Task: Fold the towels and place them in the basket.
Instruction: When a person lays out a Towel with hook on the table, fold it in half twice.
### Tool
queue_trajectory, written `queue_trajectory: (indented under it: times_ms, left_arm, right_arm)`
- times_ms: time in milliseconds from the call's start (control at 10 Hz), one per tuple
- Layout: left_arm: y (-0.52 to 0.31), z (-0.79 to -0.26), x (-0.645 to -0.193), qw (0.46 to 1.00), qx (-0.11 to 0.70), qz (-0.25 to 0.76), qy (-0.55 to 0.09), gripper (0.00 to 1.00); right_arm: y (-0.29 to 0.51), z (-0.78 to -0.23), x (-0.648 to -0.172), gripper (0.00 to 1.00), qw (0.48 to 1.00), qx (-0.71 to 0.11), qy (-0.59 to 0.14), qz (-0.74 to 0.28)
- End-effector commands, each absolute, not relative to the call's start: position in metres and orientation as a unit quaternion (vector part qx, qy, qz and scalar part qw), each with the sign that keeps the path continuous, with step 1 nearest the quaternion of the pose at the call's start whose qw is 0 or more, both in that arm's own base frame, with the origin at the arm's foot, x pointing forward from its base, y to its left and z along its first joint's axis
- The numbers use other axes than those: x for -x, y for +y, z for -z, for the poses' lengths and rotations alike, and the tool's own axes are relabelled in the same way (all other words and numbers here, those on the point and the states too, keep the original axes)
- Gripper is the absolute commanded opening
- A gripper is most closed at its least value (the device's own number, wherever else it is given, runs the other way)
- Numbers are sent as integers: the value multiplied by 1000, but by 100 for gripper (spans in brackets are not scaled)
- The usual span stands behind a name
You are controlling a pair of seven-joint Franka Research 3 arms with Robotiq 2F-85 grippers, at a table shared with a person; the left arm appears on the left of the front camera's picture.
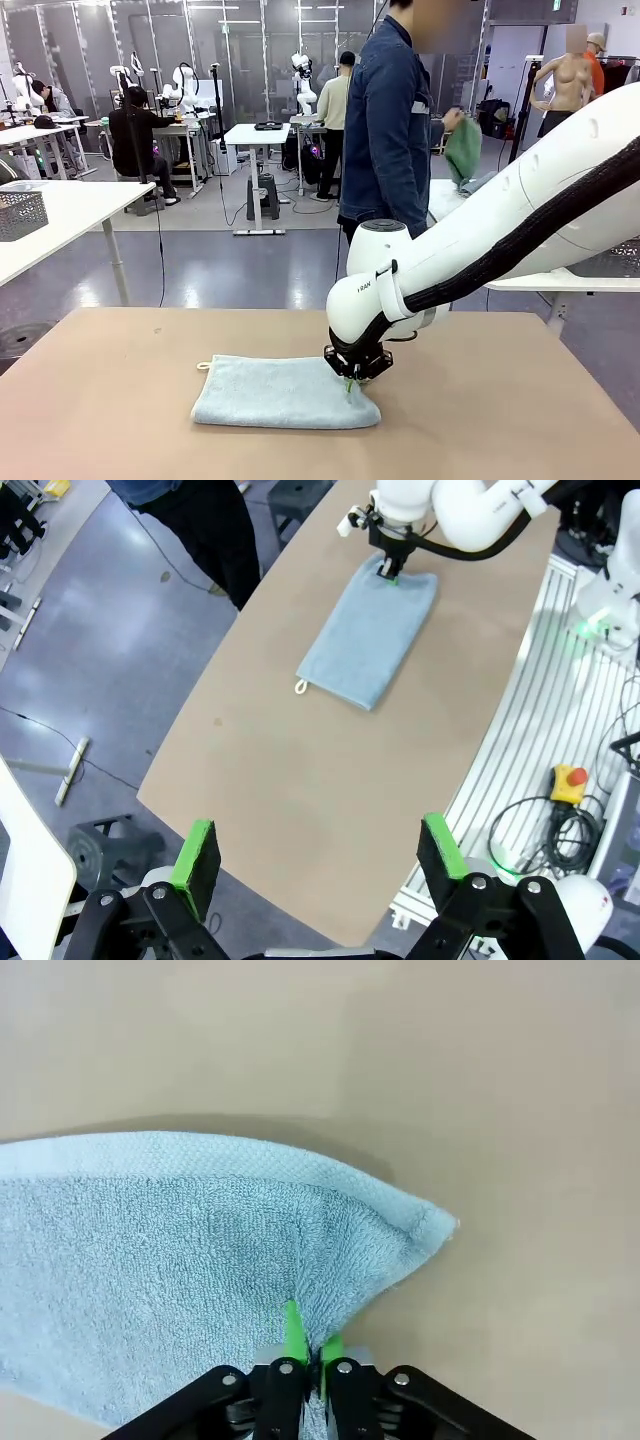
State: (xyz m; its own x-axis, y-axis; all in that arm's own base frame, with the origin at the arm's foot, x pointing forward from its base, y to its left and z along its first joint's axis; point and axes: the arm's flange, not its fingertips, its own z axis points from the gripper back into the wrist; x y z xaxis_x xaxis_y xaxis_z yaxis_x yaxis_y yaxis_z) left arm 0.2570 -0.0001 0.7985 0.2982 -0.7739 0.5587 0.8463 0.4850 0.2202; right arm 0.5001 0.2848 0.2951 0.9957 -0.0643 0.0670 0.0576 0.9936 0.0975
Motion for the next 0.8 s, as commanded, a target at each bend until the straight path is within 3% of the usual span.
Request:
queue_trajectory:
  times_ms: [0,400,700]
  left_arm:
    - [-1,-797,-257,803,57,503,-313,100]
    - [-1,-797,-257,803,57,503,-313,100]
    - [-1,-797,-257,803,57,503,-313,100]
  right_arm:
    - [283,-299,-493,0,999,4,-37,33]
    - [266,-359,-481,0,994,88,-68,-16]
    - [295,-391,-477,0,984,152,-78,-50]
